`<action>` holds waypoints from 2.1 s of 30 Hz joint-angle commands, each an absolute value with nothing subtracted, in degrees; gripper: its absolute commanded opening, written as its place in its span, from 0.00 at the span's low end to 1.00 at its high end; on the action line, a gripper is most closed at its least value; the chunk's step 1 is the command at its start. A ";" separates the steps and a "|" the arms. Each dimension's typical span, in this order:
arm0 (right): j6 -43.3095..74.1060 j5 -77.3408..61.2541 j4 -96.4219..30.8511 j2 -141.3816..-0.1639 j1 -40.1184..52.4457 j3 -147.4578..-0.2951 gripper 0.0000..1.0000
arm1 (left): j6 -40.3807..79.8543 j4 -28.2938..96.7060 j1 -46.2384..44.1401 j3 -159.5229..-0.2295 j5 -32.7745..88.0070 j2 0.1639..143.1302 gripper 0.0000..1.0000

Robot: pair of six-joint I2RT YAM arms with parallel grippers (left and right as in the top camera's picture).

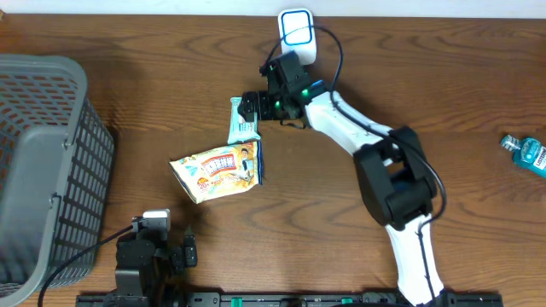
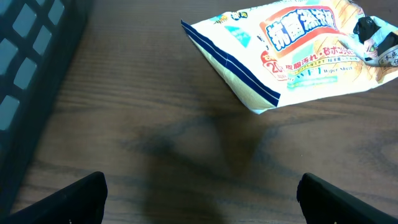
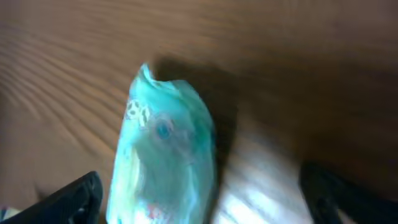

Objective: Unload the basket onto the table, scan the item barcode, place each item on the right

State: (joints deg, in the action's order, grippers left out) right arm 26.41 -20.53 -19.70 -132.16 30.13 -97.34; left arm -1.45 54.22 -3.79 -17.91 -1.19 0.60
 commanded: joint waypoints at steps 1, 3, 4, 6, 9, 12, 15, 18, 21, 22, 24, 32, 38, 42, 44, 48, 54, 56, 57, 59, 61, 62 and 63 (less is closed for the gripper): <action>28.86 -25.45 -19.46 -135.79 29.82 -96.71 0.95 | -1.19 56.53 -3.55 -17.69 -0.60 0.34 0.98; 28.91 -26.30 -19.73 -137.19 29.85 -96.71 0.88 | -1.19 56.53 -3.55 -17.69 -0.60 0.34 0.98; 28.91 -26.35 -20.29 -137.82 29.85 -96.71 0.84 | -1.19 56.53 -3.55 -17.69 -0.60 0.34 0.98; 28.91 -26.37 -21.91 -138.91 29.82 -96.68 0.74 | -1.19 56.53 -3.55 -17.69 -0.60 0.34 0.98; 28.84 -26.33 -24.67 -140.05 29.71 -96.68 0.64 | -1.19 56.53 -3.55 -17.69 -0.60 0.34 0.98; 27.66 -26.28 -26.06 -140.62 29.71 -96.71 0.55 | -1.19 56.53 -3.55 -17.69 -0.60 0.34 0.98; 26.06 -26.30 -26.61 -140.59 29.78 -96.68 0.59 | -1.19 56.53 -3.55 -17.69 -0.60 0.34 0.98; 26.06 -26.24 -26.61 -140.62 29.78 -96.68 0.59 | -1.19 56.53 -3.55 -17.69 -0.60 0.34 0.98; 26.11 -25.50 -26.55 -140.62 29.91 -96.68 0.52 | -1.19 56.53 -3.55 -17.69 -0.60 0.34 0.97; 26.09 -25.36 -26.55 -140.64 30.04 -96.68 0.50 | -1.19 56.53 -3.55 -17.69 -0.60 0.34 0.98; 26.09 -25.36 -26.57 -140.81 30.37 -96.68 0.45 | -1.19 56.53 -3.55 -17.69 -0.60 0.34 0.98; 26.04 -25.32 -26.11 -141.43 30.96 -96.68 0.18 | -1.19 56.53 -3.55 -17.69 -0.60 0.34 0.98; 25.69 -25.36 -25.65 -141.36 29.78 -96.71 0.01 | -1.19 56.53 -3.55 -17.69 -0.60 0.34 0.98; 26.39 -29.85 -30.06 -140.64 27.29 -96.73 0.01 | -1.19 56.53 -3.55 -17.69 -0.60 0.34 0.98; 28.69 -30.87 -34.37 -139.83 25.39 -96.75 0.01 | -1.19 56.53 -3.55 -17.69 -0.60 0.34 0.98; 30.68 -37.08 -45.08 -137.64 21.02 -96.75 0.01 | -1.19 56.53 -3.55 -17.69 -0.60 0.34 0.98; 30.83 -53.80 -68.58 -135.96 14.04 -96.75 0.02 | -1.19 56.53 -3.55 -17.69 -0.60 0.34 0.98; 30.83 -54.35 -77.01 -135.98 12.10 -96.73 0.01 | -1.19 56.53 -3.55 -17.69 -0.60 0.34 0.98; 30.79 -54.30 -80.60 -135.96 11.18 -96.73 0.02 | -1.19 56.53 -3.55 -17.69 -0.60 0.34 0.97; 30.76 -54.30 -87.66 -135.96 9.45 -96.73 0.02 | -1.19 56.53 -3.55 -17.69 -0.60 0.34 0.98; 30.57 -54.08 -93.10 -135.96 8.34 -96.73 0.02 | -1.19 56.53 -3.55 -17.69 -0.60 0.34 0.98; 30.55 -53.76 -95.11 -135.96 7.90 -96.73 0.02 | -1.19 56.53 -3.55 -17.69 -0.60 0.34 0.98; 30.11 -52.99 -96.95 -135.96 7.57 -96.73 0.02 | -1.19 56.53 -3.55 -17.69 -0.60 0.34 0.97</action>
State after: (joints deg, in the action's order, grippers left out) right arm 30.00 -51.68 -93.95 -135.52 8.40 -96.90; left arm -1.45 54.24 -3.79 -17.91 -1.19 0.58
